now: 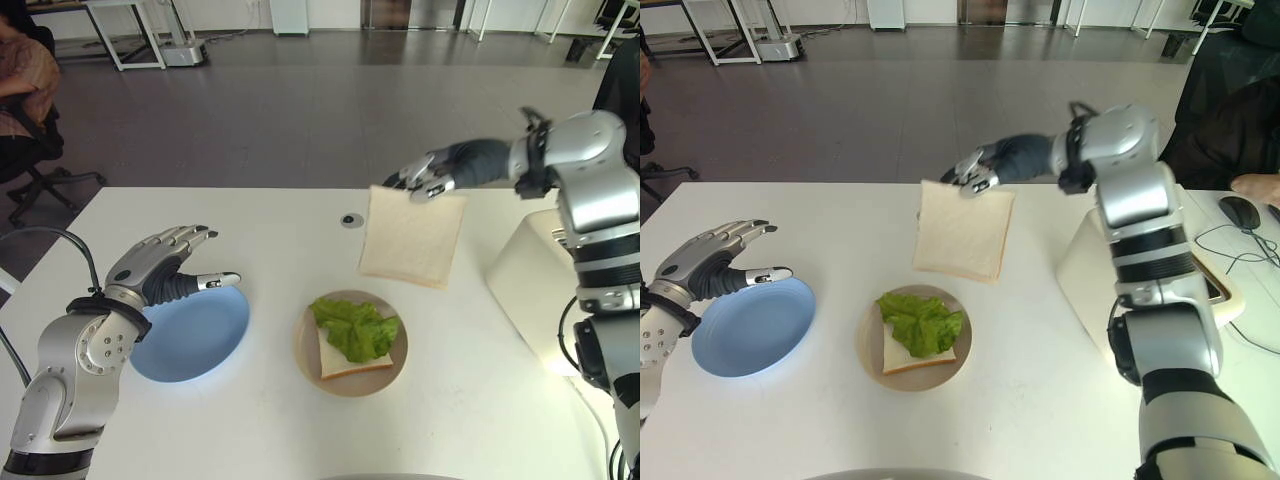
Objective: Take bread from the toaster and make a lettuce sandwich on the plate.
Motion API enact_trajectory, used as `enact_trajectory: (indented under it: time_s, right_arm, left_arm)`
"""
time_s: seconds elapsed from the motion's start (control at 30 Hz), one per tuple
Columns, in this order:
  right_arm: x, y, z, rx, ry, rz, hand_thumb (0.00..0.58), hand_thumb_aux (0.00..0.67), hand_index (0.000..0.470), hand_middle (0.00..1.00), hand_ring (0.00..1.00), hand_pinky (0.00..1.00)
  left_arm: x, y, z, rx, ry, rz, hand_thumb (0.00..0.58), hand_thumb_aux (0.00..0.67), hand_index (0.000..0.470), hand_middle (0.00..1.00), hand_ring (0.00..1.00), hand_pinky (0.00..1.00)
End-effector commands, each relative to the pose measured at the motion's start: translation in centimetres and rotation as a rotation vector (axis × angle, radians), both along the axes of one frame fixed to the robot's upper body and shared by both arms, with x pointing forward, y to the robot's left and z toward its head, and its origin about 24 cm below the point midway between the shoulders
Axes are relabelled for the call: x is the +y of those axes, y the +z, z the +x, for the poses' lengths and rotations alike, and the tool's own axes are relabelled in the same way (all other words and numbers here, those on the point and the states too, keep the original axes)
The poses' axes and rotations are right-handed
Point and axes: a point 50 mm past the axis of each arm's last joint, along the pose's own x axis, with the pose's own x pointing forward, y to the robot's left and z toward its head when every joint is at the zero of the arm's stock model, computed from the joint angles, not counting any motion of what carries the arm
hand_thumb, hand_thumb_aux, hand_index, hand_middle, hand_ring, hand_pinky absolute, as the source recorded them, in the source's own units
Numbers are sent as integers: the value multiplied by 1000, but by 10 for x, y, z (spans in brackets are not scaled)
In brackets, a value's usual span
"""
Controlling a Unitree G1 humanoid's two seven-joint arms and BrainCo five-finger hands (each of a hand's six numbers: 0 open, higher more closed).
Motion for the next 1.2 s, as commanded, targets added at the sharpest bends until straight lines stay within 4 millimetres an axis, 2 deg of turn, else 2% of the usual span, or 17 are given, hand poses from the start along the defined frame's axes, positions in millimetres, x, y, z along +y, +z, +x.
enact_trajectory:
  time_s: [0.03, 0.3, 0.5, 0.6, 0.8, 1.0, 1.1, 1.17, 1.2]
  right_arm:
    - [20, -39, -8, 165, 114, -4, 580, 670, 470, 0, 0, 0]
    - [47, -94, -7, 266, 152, -13, 580, 670, 470, 0, 0, 0]
    - [65, -114, 1, 260, 150, -8, 580, 670, 470, 0, 0, 0]
    - [67, -122, 5, 243, 143, -15, 580, 670, 470, 0, 0, 0]
    - [68, -144, 7, 229, 139, -51, 580, 670, 470, 0, 0, 0]
    - [68, -160, 3, 217, 159, -83, 580, 670, 470, 0, 0, 0]
    - [70, -162, 3, 201, 165, -83, 580, 670, 470, 0, 0, 0]
    - [71, -162, 4, 193, 163, -81, 564, 557, 391, 0, 0, 0]
    - [71, -162, 4, 191, 162, -80, 464, 370, 260, 0, 0, 0]
  left_arm:
    - [-2, -1, 1, 15, -6, 4, 0, 0, 0, 0, 0, 0]
    - [-8, -2, 5, 24, -34, 1, 0, 0, 0, 0, 0, 0]
    - [-10, -5, 4, 30, -38, -3, 0, 0, 0, 0, 0, 0]
    - [-12, -4, 4, 27, -46, -7, 0, 0, 0, 0, 0, 0]
    - [-36, 0, -1, 12, -155, -83, 0, 0, 0, 0, 0, 0]
    - [-48, 2, -2, 11, -204, -86, 0, 0, 0, 0, 0, 0]
    - [-68, -3, -5, 36, -305, -156, 0, 0, 0, 0, 0, 0]
    - [-86, -13, -9, 87, -395, -197, 0, 0, 0, 0, 0, 0]
    - [-95, -20, -11, 122, -439, -222, 0, 0, 0, 0, 0, 0]
